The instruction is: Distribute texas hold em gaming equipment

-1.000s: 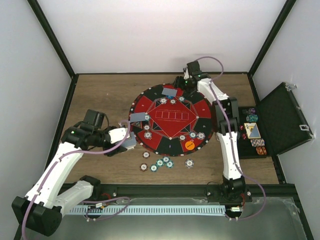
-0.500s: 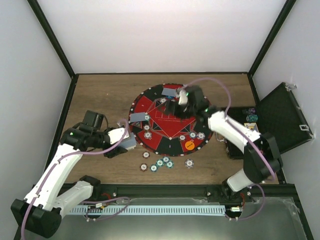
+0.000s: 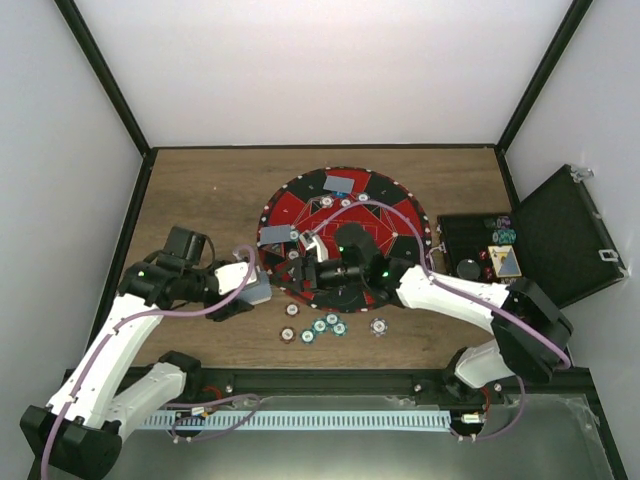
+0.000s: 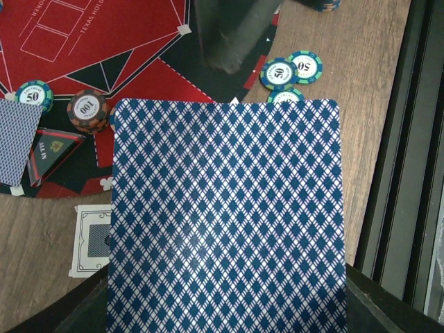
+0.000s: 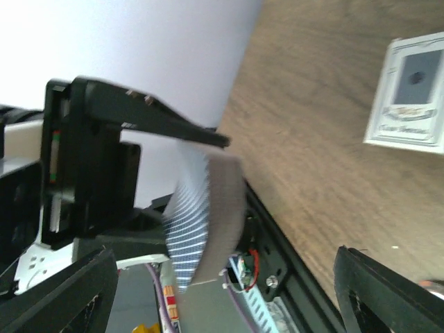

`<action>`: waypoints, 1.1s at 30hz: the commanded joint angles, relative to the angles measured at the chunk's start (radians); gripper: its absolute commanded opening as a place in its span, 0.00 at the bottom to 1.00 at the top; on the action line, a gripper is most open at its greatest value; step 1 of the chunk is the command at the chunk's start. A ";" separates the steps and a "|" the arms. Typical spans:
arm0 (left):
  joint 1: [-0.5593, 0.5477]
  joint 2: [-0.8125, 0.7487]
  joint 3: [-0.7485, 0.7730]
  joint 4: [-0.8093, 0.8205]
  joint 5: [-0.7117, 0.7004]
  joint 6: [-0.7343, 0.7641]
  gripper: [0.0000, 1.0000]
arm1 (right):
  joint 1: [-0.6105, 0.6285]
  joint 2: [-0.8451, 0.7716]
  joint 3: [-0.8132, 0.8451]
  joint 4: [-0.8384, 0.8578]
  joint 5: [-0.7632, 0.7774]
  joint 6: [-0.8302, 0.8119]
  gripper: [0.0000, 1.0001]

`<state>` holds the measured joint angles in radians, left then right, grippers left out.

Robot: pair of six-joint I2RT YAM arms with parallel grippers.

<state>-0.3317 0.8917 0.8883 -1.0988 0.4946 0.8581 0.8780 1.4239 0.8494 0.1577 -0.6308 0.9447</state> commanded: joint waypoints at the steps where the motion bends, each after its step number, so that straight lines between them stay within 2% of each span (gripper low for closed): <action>1: 0.003 -0.017 0.009 -0.015 0.026 0.034 0.08 | 0.059 0.030 0.025 0.115 -0.018 0.060 0.87; 10: 0.002 -0.044 0.008 -0.027 0.065 0.035 0.08 | 0.118 0.138 0.083 0.163 -0.043 0.080 0.82; 26: -0.007 -0.032 -0.012 -0.024 0.061 0.041 0.09 | 0.120 0.318 0.161 0.284 -0.134 0.126 0.78; 33: -0.007 -0.041 -0.008 -0.019 0.054 0.036 0.09 | 0.070 0.304 0.099 0.306 -0.127 0.146 0.71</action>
<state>-0.3347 0.8642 0.8803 -1.1290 0.5251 0.8791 0.9794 1.7458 0.9726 0.4217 -0.7471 1.0729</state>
